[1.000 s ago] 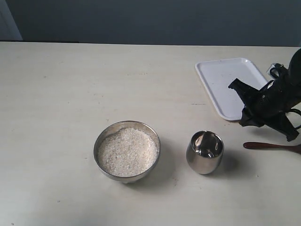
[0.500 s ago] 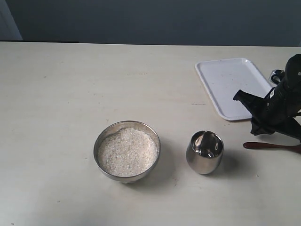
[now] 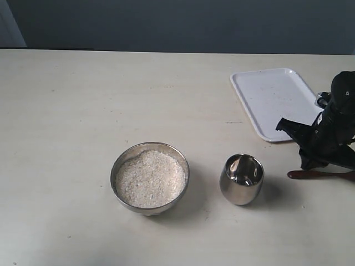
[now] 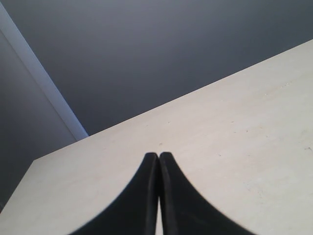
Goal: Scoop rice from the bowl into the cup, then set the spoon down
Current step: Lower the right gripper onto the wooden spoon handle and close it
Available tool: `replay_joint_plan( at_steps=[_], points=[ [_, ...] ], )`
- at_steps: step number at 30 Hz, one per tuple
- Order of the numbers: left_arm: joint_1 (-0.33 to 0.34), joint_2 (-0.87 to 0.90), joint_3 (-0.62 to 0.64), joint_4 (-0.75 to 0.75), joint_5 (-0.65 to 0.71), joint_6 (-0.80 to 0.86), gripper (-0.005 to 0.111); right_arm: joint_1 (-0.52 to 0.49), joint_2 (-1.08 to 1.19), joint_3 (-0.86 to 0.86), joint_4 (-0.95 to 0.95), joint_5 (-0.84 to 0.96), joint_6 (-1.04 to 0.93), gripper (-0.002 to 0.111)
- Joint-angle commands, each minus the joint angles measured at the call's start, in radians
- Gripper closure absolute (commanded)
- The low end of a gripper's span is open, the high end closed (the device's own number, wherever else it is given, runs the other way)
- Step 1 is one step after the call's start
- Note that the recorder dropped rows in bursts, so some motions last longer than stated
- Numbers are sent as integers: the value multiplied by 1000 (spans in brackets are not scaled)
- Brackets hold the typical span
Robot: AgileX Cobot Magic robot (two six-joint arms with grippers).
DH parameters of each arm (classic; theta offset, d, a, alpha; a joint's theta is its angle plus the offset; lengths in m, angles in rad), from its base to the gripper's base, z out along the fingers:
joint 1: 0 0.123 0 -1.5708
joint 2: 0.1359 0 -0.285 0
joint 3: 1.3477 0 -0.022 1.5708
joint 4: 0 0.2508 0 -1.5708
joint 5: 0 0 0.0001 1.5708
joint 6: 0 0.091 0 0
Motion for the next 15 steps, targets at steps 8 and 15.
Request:
replay_joint_plan(
  at_steps=[8, 15],
  points=[
    [-1, -5, -5, 0, -5, -8, 106, -2, -3, -1, -13, 228, -49, 109],
    [-1, -5, -5, 0, -5, -8, 106, -2, -112, -1, -38, 393, -46, 109]
  ],
)
